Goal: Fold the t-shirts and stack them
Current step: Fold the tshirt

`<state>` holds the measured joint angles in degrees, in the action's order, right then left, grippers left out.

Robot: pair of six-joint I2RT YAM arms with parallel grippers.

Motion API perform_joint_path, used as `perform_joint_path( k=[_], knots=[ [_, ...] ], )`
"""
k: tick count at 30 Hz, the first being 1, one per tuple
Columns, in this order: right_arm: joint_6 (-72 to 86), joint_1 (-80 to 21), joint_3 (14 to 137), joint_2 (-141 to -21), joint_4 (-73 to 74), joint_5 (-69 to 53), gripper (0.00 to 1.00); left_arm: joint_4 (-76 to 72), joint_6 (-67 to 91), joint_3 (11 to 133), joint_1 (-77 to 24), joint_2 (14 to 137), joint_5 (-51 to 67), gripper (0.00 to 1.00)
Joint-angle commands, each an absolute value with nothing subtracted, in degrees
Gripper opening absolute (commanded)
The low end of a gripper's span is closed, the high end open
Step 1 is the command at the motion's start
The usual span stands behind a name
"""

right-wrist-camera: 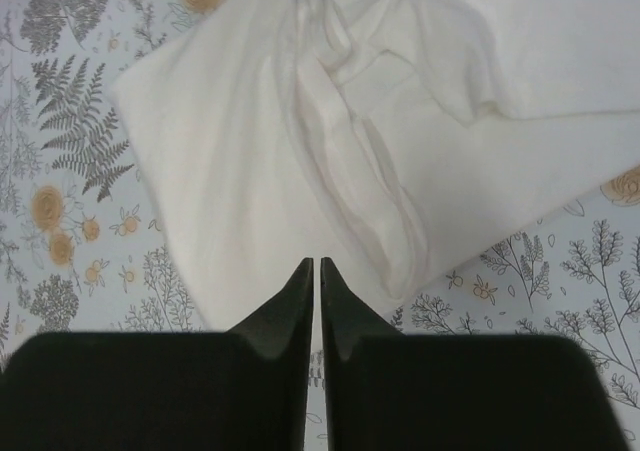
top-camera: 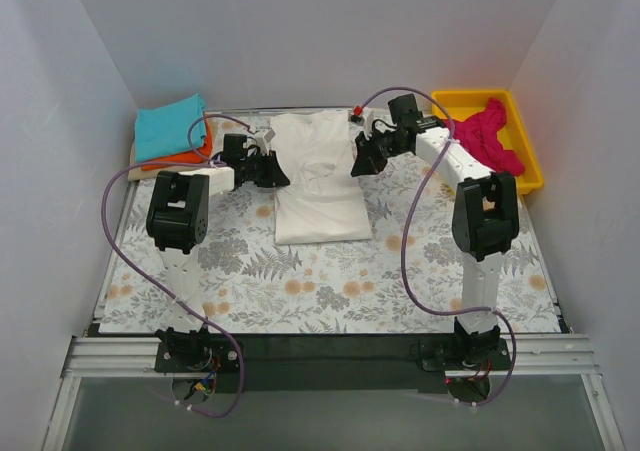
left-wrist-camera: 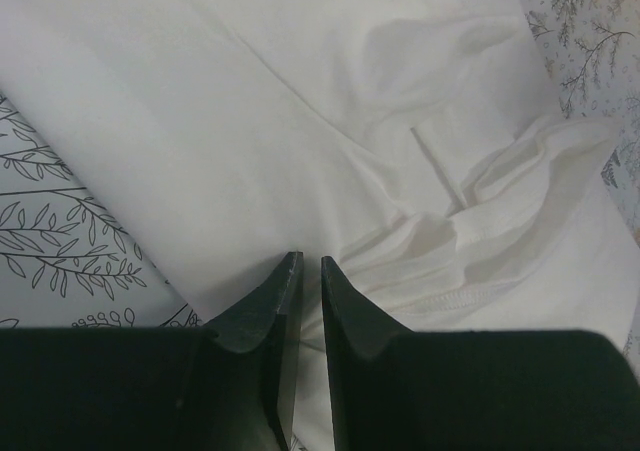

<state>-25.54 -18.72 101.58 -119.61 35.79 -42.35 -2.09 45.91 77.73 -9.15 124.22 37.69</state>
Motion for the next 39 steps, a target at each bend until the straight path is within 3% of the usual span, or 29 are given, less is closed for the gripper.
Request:
perform_joint_path(
  k=[1, 5, 26, 30, 36, 39],
  knots=[
    [-25.1, -18.8, 97.9, -117.5, 35.5, -46.7, 0.06, -0.7, 46.1, 78.8, -8.8, 124.3, 35.7, 0.15],
    [-25.6, -19.2, 95.6, -120.0, 35.3, -47.2, 0.01, -0.7, 45.9, 79.0, -8.7, 124.3, 35.7, 0.15],
    [-13.8, -17.6, 104.4, -134.3, 28.4, -46.4, 0.02, 1.8, 46.0, 81.1, -8.4, 125.9, 35.4, 0.17],
    [-11.3, -16.6, 104.7, -132.8, 28.0, -50.0, 0.09, 2.1, 47.1, 82.4, -6.3, 124.6, 40.2, 0.27],
    [-13.1, -16.3, 105.6, -128.9, 27.8, -42.3, 0.13, 1.8, 45.5, 84.2, -3.0, 118.4, 42.5, 0.29],
    [-17.8, -16.6, 102.3, -122.9, 30.7, -43.4, 0.21, 2.9, 38.2, 78.9, -3.4, 111.5, 44.3, 0.33]
  ],
)
